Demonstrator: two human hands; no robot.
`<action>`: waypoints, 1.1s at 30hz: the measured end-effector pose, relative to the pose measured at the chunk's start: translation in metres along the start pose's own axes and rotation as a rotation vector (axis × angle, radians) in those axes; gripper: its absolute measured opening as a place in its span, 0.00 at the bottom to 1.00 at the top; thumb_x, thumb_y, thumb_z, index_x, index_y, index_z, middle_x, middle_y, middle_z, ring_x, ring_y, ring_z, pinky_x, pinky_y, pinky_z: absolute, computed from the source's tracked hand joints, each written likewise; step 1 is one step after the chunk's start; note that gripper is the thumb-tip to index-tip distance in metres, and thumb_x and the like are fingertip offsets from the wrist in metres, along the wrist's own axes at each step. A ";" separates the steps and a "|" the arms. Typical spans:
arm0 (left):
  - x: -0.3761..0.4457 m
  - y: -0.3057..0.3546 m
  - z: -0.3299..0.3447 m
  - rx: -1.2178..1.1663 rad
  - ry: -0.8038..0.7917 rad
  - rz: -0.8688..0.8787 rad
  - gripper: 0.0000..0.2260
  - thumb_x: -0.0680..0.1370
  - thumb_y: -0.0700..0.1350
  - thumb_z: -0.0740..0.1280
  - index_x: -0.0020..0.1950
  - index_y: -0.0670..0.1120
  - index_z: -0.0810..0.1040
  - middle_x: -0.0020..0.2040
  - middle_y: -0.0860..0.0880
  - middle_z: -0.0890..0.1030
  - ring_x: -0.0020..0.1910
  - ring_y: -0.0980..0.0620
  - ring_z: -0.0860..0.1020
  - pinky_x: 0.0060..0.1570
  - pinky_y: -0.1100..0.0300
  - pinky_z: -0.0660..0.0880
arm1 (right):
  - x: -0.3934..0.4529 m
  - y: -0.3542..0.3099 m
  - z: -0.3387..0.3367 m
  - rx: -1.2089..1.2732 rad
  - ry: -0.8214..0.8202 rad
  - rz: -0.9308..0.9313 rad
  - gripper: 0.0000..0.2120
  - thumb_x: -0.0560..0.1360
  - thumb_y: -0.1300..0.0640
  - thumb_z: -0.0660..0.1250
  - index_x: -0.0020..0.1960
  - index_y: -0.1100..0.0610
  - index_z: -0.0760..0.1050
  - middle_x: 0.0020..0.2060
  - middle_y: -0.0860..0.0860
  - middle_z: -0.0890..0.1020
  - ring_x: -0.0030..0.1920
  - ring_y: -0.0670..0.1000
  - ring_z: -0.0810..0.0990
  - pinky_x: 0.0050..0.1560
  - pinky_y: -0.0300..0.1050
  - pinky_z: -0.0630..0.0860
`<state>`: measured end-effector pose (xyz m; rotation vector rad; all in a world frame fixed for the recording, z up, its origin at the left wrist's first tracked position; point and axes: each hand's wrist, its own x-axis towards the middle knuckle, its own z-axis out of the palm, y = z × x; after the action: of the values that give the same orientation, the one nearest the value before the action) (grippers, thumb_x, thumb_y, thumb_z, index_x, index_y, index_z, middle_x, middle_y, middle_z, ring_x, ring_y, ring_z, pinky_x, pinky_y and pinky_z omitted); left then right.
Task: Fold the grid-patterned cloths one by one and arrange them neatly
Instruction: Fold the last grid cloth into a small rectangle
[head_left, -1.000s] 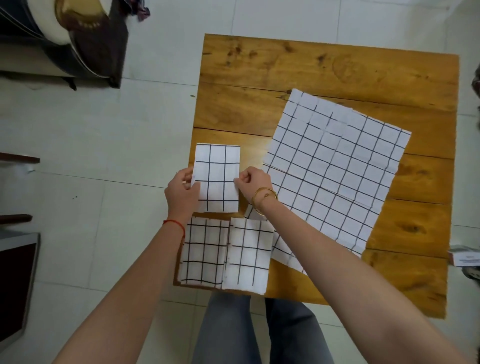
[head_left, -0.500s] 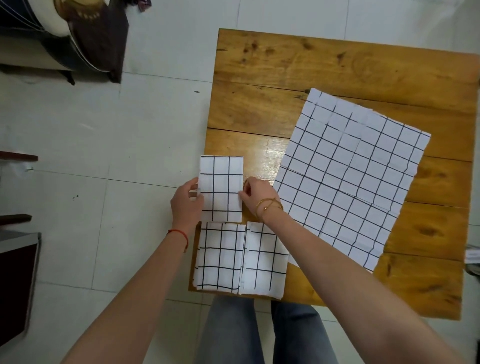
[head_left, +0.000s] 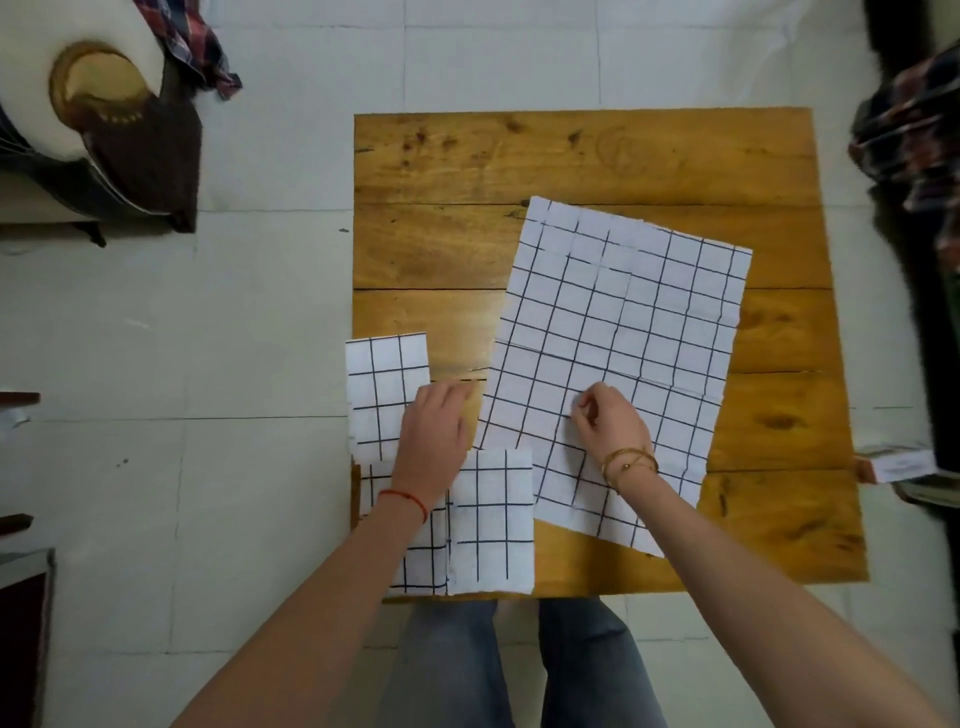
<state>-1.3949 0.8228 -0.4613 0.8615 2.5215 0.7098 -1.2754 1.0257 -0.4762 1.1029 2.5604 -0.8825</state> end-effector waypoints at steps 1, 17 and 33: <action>0.001 0.011 0.007 0.012 -0.027 0.033 0.19 0.76 0.36 0.62 0.67 0.45 0.74 0.60 0.49 0.76 0.58 0.49 0.72 0.58 0.53 0.73 | -0.004 0.012 -0.004 -0.005 -0.005 -0.008 0.02 0.75 0.55 0.64 0.45 0.52 0.71 0.40 0.47 0.74 0.40 0.50 0.74 0.38 0.45 0.73; -0.055 0.125 0.123 0.203 -0.279 0.093 0.20 0.79 0.40 0.61 0.71 0.50 0.69 0.69 0.52 0.70 0.69 0.53 0.66 0.71 0.56 0.61 | -0.076 0.156 -0.025 -0.296 -0.288 -0.178 0.18 0.68 0.47 0.72 0.51 0.52 0.69 0.48 0.50 0.73 0.50 0.53 0.72 0.51 0.46 0.72; -0.060 0.164 0.125 0.266 -0.303 0.033 0.35 0.70 0.60 0.70 0.74 0.53 0.62 0.73 0.49 0.63 0.72 0.48 0.60 0.72 0.50 0.57 | -0.052 0.157 -0.084 0.075 -0.145 -0.130 0.03 0.76 0.58 0.65 0.44 0.56 0.73 0.42 0.50 0.77 0.43 0.50 0.73 0.41 0.41 0.67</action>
<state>-1.2138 0.9377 -0.4561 1.0166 2.3594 0.2304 -1.1229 1.1307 -0.4567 0.8649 2.5195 -1.0561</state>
